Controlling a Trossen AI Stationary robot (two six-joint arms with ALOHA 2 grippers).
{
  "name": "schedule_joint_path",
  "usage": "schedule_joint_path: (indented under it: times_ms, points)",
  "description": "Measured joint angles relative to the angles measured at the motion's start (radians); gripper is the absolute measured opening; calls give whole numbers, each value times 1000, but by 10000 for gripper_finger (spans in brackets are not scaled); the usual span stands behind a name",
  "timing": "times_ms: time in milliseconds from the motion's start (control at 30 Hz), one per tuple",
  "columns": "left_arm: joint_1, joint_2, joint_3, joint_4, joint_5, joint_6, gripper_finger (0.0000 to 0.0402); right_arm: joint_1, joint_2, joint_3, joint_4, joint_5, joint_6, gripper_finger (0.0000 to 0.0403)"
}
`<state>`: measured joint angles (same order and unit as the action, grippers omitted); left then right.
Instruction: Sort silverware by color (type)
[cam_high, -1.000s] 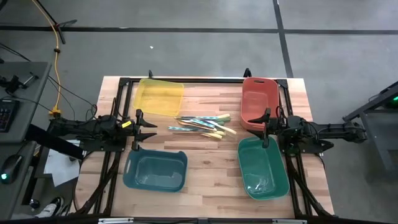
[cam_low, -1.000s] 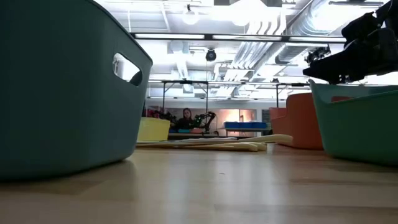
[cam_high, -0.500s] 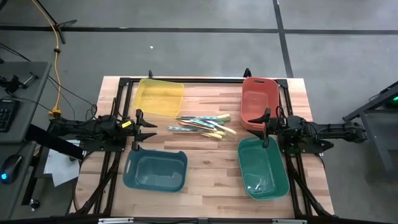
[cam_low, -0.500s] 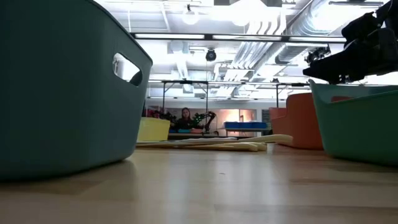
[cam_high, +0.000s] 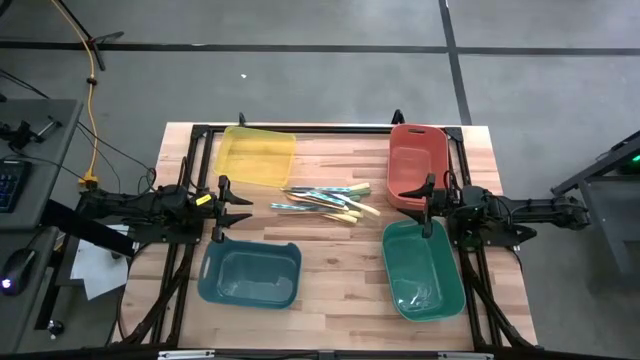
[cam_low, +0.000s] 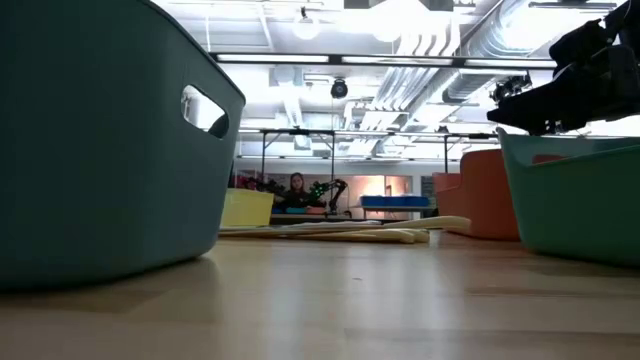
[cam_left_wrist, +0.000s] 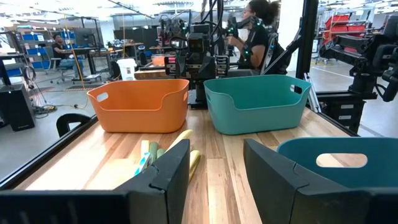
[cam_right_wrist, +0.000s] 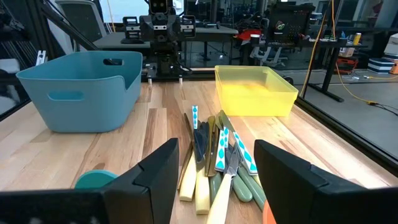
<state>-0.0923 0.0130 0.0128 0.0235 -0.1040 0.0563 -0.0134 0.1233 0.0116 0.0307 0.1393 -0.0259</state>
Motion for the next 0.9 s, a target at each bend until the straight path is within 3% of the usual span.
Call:
schedule_joint_path:
  times_ms: [167,467,900]
  points:
    - [28,-8,0,-2,17,0,142,0,0,0,0,0,0,195]
    - [182,-9,0,-2,11,0,142,0,0,0,0,0,0,195]
    - [32,-9,0,-2,13,0,142,0,0,0,0,0,0,195]
